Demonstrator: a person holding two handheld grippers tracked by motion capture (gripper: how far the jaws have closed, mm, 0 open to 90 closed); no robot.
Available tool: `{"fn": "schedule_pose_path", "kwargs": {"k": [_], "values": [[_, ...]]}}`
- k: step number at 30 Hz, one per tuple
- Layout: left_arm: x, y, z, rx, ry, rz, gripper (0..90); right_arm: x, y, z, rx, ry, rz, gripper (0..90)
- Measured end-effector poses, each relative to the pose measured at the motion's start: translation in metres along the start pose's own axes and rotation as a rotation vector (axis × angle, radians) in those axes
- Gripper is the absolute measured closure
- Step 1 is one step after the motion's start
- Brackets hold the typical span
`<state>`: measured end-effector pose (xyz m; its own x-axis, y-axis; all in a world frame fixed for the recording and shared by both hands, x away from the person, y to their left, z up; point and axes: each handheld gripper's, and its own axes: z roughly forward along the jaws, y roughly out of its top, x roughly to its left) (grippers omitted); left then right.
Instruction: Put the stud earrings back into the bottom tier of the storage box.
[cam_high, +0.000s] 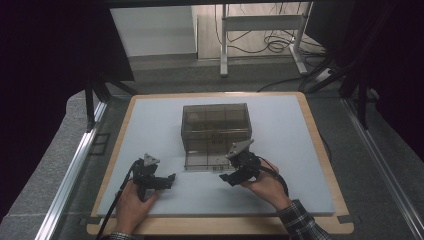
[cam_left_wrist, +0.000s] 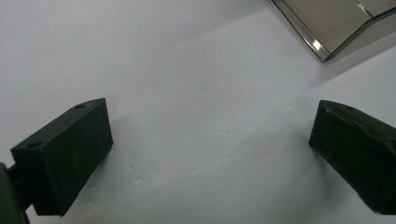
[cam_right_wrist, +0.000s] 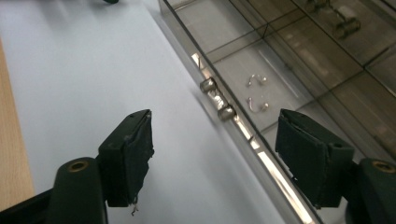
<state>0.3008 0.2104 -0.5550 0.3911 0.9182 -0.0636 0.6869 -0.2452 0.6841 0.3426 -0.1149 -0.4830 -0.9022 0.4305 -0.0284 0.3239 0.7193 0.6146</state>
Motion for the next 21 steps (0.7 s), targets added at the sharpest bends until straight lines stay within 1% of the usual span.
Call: {"fn": "schedule_pose_path", "kwargs": {"k": [5, 6, 9, 13, 18, 19, 21], "values": [[0.0, 0.0, 0.0, 0.002, 0.0, 0.003, 0.0, 0.001, -0.009, -0.003, -0.002, -0.004, 0.007, 25.0], [0.0, 0.0, 0.0, 0.004, 0.0, 0.005, 0.0, 0.001, -0.015, -0.005, -0.005, -0.011, 0.008, 24.3], [0.0, 0.0, 0.0, 0.004, 0.0, 0.005, 0.0, 0.001, -0.021, -0.006, -0.008, -0.017, 0.016, 21.4], [0.0, 0.0, 0.0, 0.003, 0.0, 0.005, 0.0, 0.002, -0.03, -0.011, -0.022, -0.038, 0.027, 19.8], [0.0, 0.0, 0.0, 0.003, 0.0, 0.005, 0.0, 0.004, -0.042, -0.013, -0.024, -0.04, 0.033, 17.0], [0.0, 0.0, 0.0, 0.003, 0.0, 0.005, 0.0, 0.004, -0.042, -0.013, -0.024, -0.04, 0.033, 17.0], [0.001, 0.0, 0.0, 0.003, 0.001, 0.01, 0.0, 0.004, -0.051, -0.011, -0.021, -0.041, 0.039, 14.8]]}}
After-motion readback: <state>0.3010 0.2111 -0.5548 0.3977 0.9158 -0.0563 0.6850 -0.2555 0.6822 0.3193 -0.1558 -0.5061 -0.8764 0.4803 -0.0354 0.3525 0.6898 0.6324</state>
